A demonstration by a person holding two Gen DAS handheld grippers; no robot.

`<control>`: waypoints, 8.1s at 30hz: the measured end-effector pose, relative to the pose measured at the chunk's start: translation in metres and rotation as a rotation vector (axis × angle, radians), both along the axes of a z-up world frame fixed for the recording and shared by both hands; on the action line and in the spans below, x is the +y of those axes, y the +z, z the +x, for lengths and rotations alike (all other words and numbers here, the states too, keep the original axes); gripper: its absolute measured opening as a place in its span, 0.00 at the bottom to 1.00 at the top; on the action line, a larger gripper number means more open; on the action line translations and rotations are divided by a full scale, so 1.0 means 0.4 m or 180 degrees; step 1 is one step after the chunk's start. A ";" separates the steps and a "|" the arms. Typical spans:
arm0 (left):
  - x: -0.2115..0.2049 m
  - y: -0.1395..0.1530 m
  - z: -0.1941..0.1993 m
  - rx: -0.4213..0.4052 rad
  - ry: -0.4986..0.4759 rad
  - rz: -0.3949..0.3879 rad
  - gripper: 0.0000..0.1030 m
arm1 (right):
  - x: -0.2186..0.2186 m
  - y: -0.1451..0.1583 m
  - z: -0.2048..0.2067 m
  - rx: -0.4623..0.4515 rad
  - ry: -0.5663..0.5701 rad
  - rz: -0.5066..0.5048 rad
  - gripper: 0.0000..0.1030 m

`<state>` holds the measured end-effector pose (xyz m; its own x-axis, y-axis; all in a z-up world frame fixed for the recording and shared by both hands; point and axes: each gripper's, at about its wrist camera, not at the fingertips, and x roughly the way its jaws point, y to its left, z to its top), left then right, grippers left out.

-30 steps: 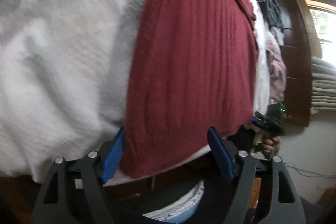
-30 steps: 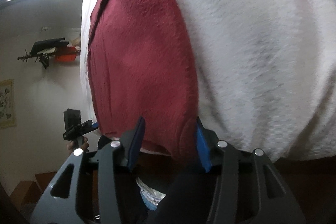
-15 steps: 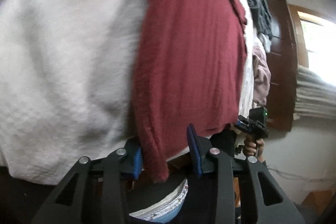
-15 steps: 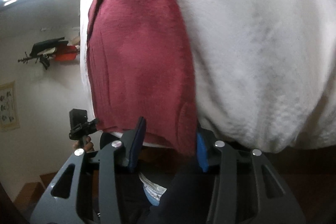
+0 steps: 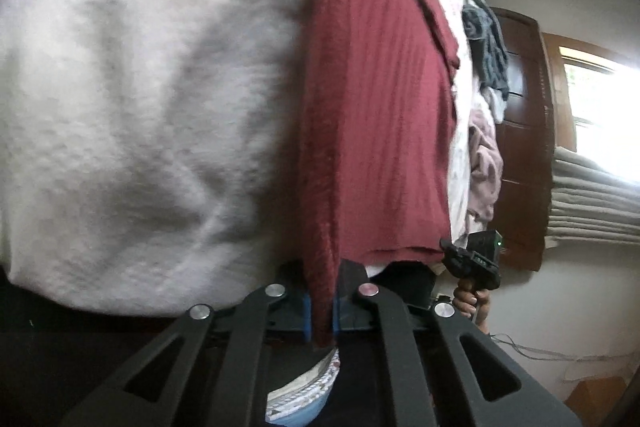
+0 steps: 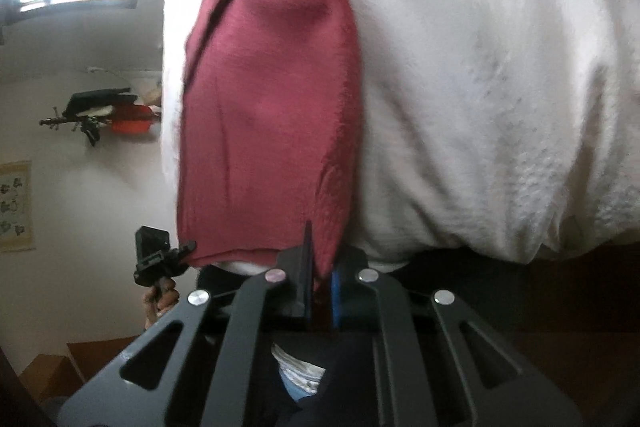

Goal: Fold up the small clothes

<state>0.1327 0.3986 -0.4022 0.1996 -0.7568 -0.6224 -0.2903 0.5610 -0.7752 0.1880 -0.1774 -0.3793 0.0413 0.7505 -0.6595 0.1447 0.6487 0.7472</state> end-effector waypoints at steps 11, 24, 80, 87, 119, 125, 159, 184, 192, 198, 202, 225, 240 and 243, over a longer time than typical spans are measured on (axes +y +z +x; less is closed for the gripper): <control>0.012 0.094 0.009 -0.0270 0.0207 -0.0273 0.05 | 0.015 0.088 0.004 -0.0246 -0.0133 0.0169 0.04; 0.037 0.243 0.099 -0.0637 0.0309 -0.0424 0.05 | 0.005 0.206 0.093 -0.0515 -0.0290 0.0390 0.04; 0.263 0.079 0.858 -0.0465 0.0864 0.0336 0.69 | 0.101 0.040 0.867 -0.0627 -0.0139 -0.0375 0.37; 0.211 0.059 0.851 -0.0419 0.0353 0.0889 0.69 | 0.138 0.009 0.843 -0.0852 0.0082 -0.0744 0.47; 0.089 0.201 0.821 -0.1147 -0.0034 0.1669 0.09 | 0.212 0.083 0.815 -0.1504 0.0470 -0.1157 0.05; 0.086 0.283 0.832 -0.1360 -0.0024 0.1652 0.09 | 0.201 0.156 0.835 -0.1652 0.0332 -0.1052 0.04; 0.170 0.138 1.287 -0.0832 0.0167 0.1545 0.09 | 0.246 0.014 1.239 -0.1151 0.0007 -0.1279 0.05; 0.144 0.020 1.198 -0.0609 -0.0031 0.1487 0.02 | 0.230 -0.082 1.144 -0.0968 -0.0046 -0.0969 0.04; 0.142 0.137 1.095 -0.1057 -0.0030 0.1194 0.07 | 0.243 0.007 1.048 -0.1276 0.0051 -0.0844 0.10; 0.117 0.043 0.974 -0.0859 -0.0355 0.1242 0.04 | 0.263 -0.077 0.878 -0.1080 0.0466 -0.0784 0.00; 0.161 0.024 0.965 -0.0786 -0.0133 0.1176 0.01 | 0.238 -0.058 0.870 -0.1084 0.0345 -0.0775 0.00; 0.214 0.002 0.695 -0.0863 0.0042 0.0585 0.05 | -0.012 -0.042 0.673 -0.0867 -0.0334 -0.0831 0.09; 0.375 0.055 0.705 -0.0848 0.0834 0.0028 0.70 | 0.917 0.059 0.312 -0.3332 0.2466 -0.2789 0.75; 0.365 0.043 0.718 -0.0865 0.0832 -0.0101 0.70 | 1.028 0.027 0.281 -0.3653 0.2682 -0.2944 0.74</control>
<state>0.4200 0.5447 -0.3850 0.5431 -0.6765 -0.4973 -0.2018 0.4698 -0.8594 0.3005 0.2340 -0.3687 0.5935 0.2217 -0.7737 -0.7489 0.5043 -0.4299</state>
